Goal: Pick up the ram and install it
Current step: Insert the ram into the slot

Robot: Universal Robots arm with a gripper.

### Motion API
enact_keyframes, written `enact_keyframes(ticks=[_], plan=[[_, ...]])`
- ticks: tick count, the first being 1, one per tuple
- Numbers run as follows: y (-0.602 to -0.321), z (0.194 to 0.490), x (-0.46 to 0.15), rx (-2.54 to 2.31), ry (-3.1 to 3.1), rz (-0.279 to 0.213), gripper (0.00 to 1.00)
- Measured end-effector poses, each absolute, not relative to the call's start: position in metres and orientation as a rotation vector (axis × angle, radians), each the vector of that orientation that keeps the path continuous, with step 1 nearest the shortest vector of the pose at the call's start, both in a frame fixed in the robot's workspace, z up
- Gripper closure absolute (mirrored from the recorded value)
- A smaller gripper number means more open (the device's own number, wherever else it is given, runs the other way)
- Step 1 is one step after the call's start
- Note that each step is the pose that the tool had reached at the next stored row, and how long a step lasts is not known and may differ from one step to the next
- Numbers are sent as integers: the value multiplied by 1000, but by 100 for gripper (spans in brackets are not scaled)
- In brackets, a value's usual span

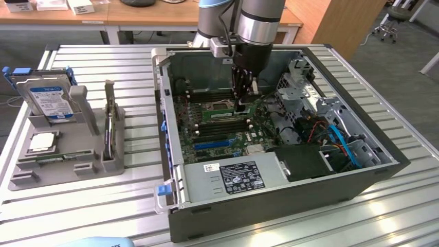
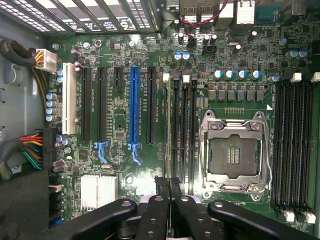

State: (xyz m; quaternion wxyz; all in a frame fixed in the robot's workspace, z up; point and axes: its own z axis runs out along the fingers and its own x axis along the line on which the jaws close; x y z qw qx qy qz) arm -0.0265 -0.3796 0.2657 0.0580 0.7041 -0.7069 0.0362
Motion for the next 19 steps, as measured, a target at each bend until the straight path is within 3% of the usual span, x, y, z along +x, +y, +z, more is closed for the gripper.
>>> enact_keyframes(ticks=[19], plan=[[-384, 266, -27, 2157, -2165, 63, 88]])
